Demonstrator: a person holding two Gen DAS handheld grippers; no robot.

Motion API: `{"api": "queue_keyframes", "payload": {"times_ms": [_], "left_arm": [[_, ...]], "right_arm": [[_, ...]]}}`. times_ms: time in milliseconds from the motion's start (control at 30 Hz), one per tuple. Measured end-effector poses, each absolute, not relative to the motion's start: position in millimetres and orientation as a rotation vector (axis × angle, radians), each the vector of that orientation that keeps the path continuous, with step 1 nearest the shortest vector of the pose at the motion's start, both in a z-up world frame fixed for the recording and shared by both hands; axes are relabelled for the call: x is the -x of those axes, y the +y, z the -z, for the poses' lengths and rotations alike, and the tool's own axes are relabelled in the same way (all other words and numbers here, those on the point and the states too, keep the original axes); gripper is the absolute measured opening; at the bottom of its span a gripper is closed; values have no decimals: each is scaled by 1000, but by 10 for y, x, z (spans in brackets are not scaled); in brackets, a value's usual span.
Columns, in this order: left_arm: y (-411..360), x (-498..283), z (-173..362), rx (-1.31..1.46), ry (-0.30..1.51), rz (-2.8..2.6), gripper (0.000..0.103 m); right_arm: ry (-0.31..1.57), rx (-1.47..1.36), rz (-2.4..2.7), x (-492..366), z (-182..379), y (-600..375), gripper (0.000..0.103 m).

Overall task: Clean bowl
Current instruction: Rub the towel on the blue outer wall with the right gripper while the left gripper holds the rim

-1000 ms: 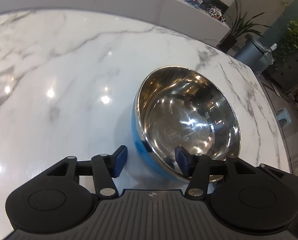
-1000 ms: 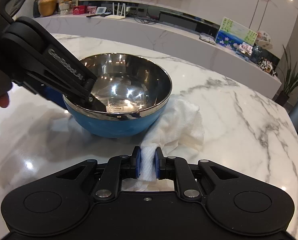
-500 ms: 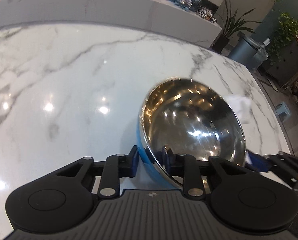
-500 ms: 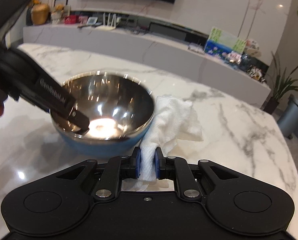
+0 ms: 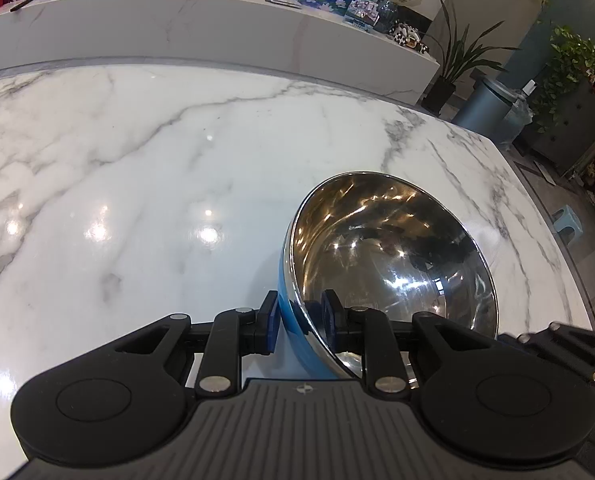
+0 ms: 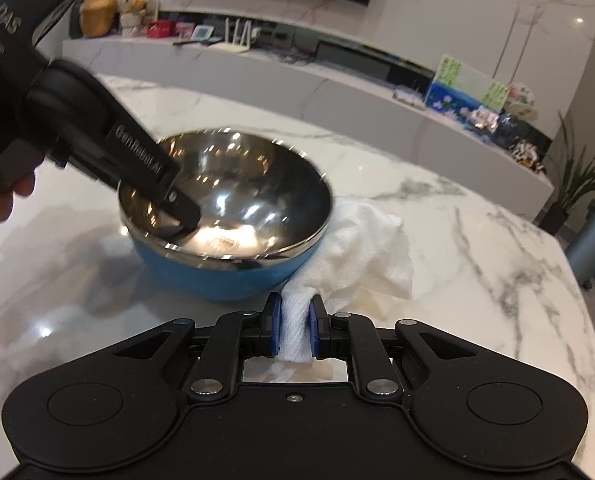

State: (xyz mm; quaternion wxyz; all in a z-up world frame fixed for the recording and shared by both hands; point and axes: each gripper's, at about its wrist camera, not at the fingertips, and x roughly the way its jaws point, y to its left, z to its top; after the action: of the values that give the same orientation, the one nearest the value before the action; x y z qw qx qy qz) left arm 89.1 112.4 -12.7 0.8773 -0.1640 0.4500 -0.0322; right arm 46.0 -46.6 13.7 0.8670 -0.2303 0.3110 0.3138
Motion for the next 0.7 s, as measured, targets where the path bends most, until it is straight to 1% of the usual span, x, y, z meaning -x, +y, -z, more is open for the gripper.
{"api": "queue_keyframes", "payload": {"times_ms": [67, 133, 167, 200, 233, 300, 367, 467, 533, 567, 600, 700], "left_arm": [[1127, -886, 128, 359, 944, 67, 21], [1138, -883, 138, 385, 955, 62, 24], [1141, -887, 147, 400, 966, 58, 29], [1147, -884, 154, 410, 975, 49, 37], [1148, -874, 159, 422, 987, 32, 39], [1148, -865, 150, 436, 999, 19, 49], [1143, -847, 137, 467, 1012, 17, 54], [1149, -848, 151, 487, 1020, 30, 54], [1134, -857, 151, 462, 1014, 34, 49], [1125, -863, 150, 446, 1008, 36, 40], [1115, -870, 147, 427, 1004, 41, 33], [1097, -879, 135, 381, 988, 43, 26]], "right_arm": [[670, 491, -669, -467, -105, -445, 12], [661, 507, -668, -453, -100, -430, 12], [664, 503, -668, -458, -99, -435, 12], [666, 499, -668, -464, -99, -440, 12], [670, 494, -668, -474, -101, -445, 12], [674, 488, -668, -488, -104, -448, 12], [674, 491, -667, -491, -103, -447, 12], [674, 493, -666, -485, -96, -440, 12], [674, 492, -663, -485, -100, -444, 12], [671, 491, -661, -483, -104, -448, 12], [662, 493, -653, -487, -117, -455, 12], [634, 500, -638, -489, -148, -472, 12]]}}
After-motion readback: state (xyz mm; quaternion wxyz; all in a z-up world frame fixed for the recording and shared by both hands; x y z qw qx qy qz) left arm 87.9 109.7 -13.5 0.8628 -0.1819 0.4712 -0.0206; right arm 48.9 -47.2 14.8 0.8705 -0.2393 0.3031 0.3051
